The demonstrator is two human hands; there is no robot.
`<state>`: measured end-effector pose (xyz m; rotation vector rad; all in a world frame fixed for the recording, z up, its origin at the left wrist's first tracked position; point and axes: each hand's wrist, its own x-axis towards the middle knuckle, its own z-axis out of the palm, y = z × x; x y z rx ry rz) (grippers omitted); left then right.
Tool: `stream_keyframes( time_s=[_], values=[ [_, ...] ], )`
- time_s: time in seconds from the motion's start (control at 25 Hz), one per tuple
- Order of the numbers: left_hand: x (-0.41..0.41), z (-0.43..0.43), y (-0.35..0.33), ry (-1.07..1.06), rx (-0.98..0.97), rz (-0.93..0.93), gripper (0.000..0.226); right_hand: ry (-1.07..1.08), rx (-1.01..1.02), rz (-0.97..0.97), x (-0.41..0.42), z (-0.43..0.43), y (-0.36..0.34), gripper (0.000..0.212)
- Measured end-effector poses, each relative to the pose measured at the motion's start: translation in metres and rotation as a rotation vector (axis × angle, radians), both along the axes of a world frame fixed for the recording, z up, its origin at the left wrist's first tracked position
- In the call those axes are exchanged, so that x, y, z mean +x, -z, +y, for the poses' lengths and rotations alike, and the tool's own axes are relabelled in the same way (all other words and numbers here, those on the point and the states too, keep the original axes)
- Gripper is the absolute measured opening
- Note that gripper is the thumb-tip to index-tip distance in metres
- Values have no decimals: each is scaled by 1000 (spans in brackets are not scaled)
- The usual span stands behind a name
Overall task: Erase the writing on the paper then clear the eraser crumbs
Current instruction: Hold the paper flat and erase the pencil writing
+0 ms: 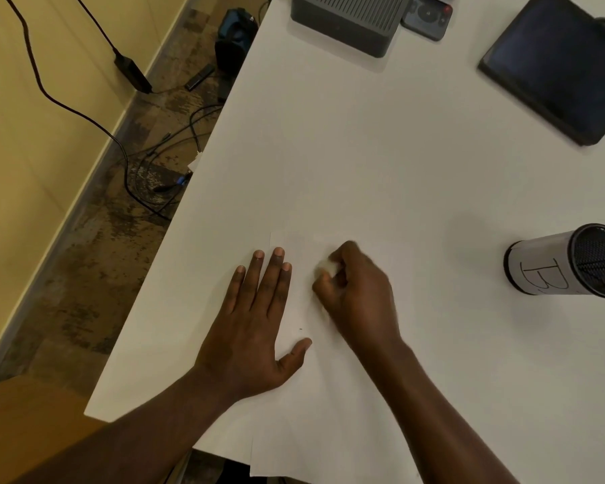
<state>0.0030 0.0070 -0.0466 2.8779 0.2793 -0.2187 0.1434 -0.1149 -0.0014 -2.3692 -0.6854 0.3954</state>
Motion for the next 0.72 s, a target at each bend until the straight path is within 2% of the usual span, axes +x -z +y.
stream_keyframes(
  time_s=[0.12, 0.28, 0.44, 0.6, 0.64, 0.72],
  values=[
    [1, 0, 0, 5, 6, -6, 100, -153, -53, 26, -15, -6, -3, 18],
    [2, 0, 0, 3, 18, 2, 100, 46, -47, -6, 20, -5, 0, 18],
    [-1, 1, 1, 16, -6, -15, 102, -148, -63, 79, -36, -8, -6, 18],
    [1, -1, -1, 2, 16, 2, 102, 190, -148, 28, 17, -32, 2, 22],
    [1, 0, -1, 5, 19, 5, 102, 199, -136, 22, 18, -30, 1, 21],
    [-1, 0, 0, 7, 17, -1, 102, 27, -107, -17, -13, -15, -6, 19]
  ],
)
